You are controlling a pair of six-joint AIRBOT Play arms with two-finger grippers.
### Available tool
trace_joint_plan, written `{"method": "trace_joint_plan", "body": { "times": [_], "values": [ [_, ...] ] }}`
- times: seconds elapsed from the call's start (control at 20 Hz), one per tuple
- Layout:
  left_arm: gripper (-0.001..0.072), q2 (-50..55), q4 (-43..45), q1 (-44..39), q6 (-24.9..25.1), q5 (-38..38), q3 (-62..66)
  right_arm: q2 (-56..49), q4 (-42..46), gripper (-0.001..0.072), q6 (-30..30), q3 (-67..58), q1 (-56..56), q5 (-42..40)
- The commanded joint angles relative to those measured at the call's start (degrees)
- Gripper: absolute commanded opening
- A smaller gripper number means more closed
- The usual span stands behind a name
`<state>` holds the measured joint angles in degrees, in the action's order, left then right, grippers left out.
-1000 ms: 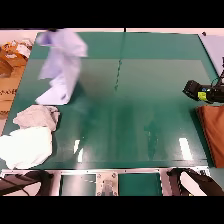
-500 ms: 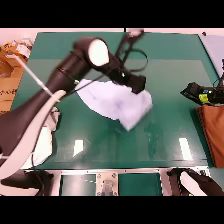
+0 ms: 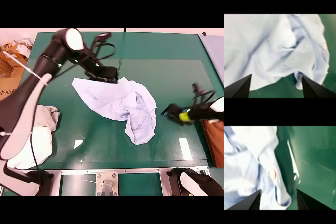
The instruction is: Fold the shirts.
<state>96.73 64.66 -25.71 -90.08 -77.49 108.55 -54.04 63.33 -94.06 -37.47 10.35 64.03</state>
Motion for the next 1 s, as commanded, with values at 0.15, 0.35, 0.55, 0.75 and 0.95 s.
{"method": "trace_joint_plan", "body": {
  "times": [0.15,0.35,0.55,0.75,0.95],
  "values": [
    [0.0705,0.24,-0.17,5.79,0.11,6.47,0.11,-1.18,-11.13,0.0502,-0.24,15.58,-12.13,-6.88],
    [0.0704,0.42,0.74,5.79,0.20,6.29,-0.57,-1.18,-10.25,0.0029,1.57,14.78,-13.57,-11.21],
    [0.0705,0.42,3.48,5.79,0.13,5.29,-0.59,-1.20,3.78,0.0026,1.55,6.86,1.77,-11.08],
    [0.0705,0.92,3.37,5.73,0.11,8.35,-2.10,-4.44,5.44,0.0026,3.96,-1.49,19.85,-11.10],
    [0.0705,6.34,-0.15,5.73,0.76,15.98,-6.14,-11.82,1.97,0.0026,6.91,-2.45,21.49,-11.10]
  ]
}}
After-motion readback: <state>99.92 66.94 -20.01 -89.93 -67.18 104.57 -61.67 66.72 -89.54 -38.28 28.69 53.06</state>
